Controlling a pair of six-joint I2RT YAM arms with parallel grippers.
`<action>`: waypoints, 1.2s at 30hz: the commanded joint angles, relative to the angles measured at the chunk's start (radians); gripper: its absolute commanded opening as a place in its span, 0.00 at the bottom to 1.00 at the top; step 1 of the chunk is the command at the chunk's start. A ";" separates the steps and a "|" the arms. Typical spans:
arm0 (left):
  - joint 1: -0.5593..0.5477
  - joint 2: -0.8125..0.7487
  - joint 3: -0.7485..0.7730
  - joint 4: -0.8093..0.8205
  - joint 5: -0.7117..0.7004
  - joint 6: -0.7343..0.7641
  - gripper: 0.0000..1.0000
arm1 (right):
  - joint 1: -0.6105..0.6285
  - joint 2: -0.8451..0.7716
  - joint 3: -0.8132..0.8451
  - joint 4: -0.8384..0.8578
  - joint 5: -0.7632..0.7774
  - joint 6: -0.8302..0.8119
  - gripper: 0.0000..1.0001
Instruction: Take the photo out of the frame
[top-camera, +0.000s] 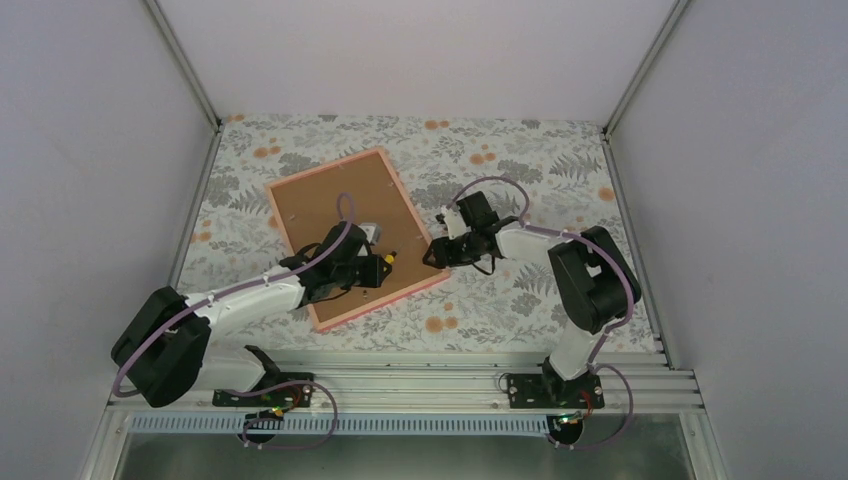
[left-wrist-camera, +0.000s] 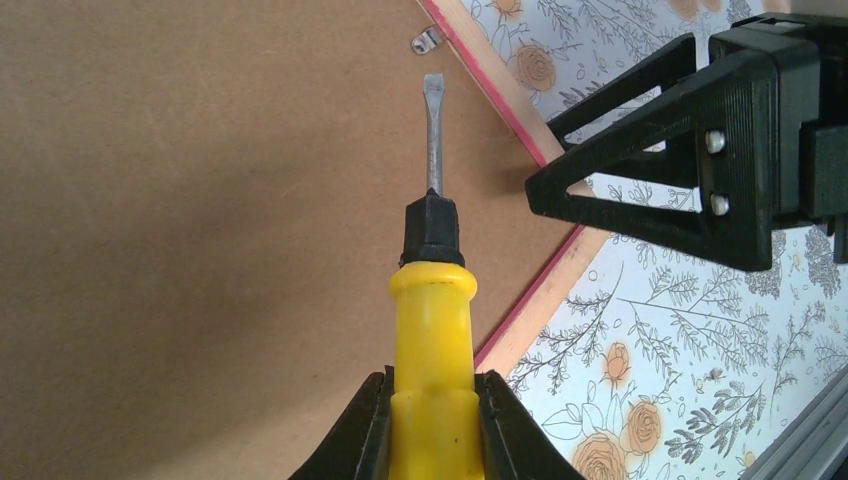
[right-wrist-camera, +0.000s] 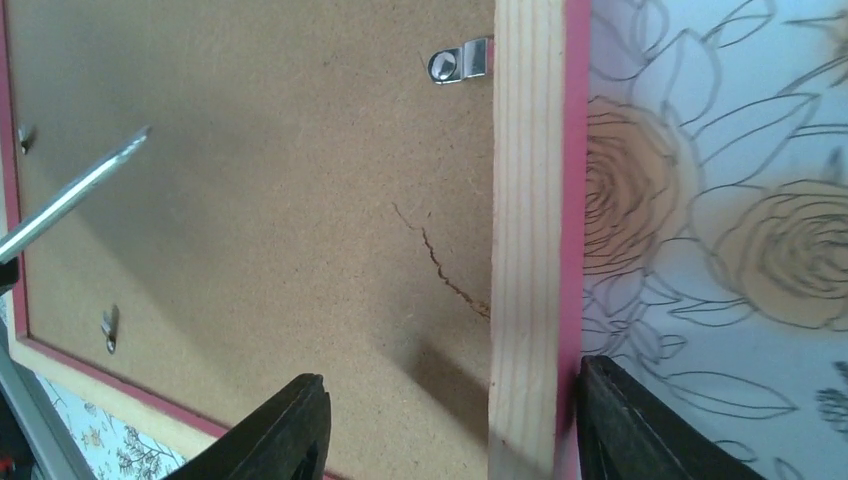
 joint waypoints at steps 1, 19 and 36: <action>-0.009 0.010 0.032 0.043 0.013 -0.017 0.02 | 0.048 -0.021 -0.001 -0.021 0.005 0.023 0.53; -0.010 0.052 0.033 0.058 0.016 -0.017 0.02 | 0.081 0.020 0.088 -0.058 0.213 0.025 0.50; -0.010 0.150 0.085 0.074 0.008 0.004 0.02 | 0.083 0.140 0.172 -0.050 0.192 0.017 0.31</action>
